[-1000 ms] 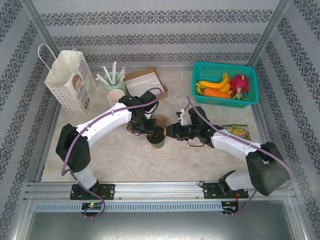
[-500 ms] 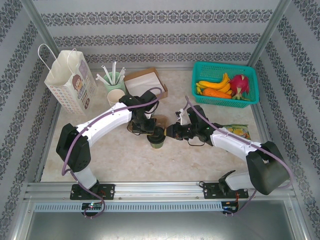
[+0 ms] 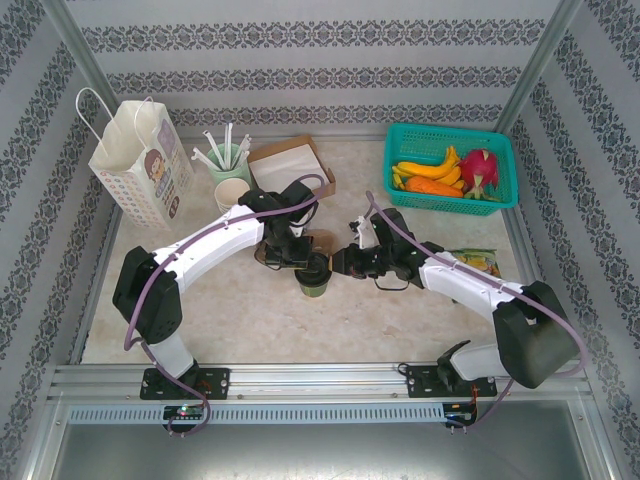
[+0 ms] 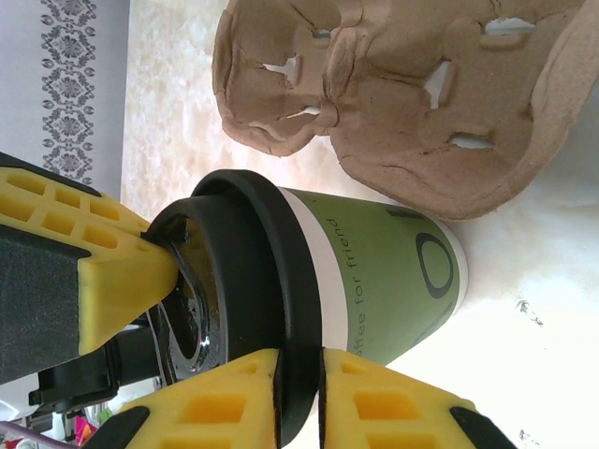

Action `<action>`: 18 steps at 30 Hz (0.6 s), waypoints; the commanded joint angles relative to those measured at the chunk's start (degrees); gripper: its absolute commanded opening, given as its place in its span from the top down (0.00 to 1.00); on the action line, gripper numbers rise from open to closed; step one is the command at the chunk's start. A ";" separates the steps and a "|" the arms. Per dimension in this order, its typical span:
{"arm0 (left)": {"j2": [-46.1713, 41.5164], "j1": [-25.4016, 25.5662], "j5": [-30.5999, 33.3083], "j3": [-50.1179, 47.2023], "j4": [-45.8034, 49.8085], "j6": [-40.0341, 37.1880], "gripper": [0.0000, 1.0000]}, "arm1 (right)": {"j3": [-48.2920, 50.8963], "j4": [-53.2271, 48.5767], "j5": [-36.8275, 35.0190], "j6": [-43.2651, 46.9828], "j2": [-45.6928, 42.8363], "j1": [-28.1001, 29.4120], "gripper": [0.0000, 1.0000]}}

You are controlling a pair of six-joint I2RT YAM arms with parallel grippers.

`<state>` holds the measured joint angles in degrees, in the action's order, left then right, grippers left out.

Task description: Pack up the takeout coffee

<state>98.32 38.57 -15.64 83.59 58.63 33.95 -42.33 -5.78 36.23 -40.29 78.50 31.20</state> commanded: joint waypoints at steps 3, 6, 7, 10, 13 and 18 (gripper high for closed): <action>2.14 0.54 -0.58 -3.31 0.38 1.07 1.00 | 1.49 -8.92 -6.27 3.18 2.93 1.41 0.81; 2.40 0.54 -1.25 -5.43 -0.25 1.61 1.00 | 2.10 -11.10 -8.35 4.02 3.74 1.58 0.81; 2.48 0.55 -1.53 -6.44 -0.59 1.87 1.00 | 2.47 -11.70 -8.98 4.38 4.23 1.63 0.81; 2.53 0.54 -1.22 -9.46 -1.06 2.23 1.00 | 3.49 -12.64 -10.50 4.74 5.15 1.84 0.82; 2.57 0.46 -0.34 -12.00 -1.04 1.87 1.00 | 4.14 -14.34 -13.78 4.55 5.68 2.05 0.82; 3.40 0.29 1.32 -13.66 -1.50 1.38 1.00 | 4.50 -14.68 -15.63 3.67 5.98 1.98 0.79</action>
<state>95.07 38.50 -16.25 76.14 51.42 35.42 -42.65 -7.14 31.46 -37.69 79.70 32.80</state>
